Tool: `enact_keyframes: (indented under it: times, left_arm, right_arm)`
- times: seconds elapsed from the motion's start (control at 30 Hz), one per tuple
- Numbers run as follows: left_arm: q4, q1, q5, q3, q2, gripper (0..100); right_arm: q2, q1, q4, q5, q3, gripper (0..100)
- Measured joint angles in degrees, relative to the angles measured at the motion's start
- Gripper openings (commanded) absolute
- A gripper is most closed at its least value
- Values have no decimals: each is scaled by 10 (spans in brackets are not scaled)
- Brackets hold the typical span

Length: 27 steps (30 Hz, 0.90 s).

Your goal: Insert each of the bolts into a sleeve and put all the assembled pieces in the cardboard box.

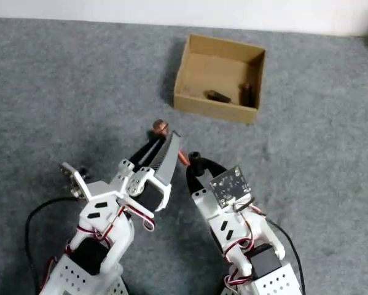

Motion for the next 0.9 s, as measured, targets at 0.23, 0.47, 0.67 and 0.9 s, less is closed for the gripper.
enact_keyframes:
  times: [0.23,0.47,0.67,0.9]
  left_arm:
    - [0,0,-25,0,0,4]
    - [0,-6,-25,0,0,4]
    - [34,-13,-26,0,0,4]
    - [43,-9,-25,0,0,4]
  right_arm:
    - [0,-62,71,0,-37,5]
    - [0,-72,76,0,-62,5]
    - [0,-73,76,1,-80,5]
    - [0,-73,76,1,-100,5]
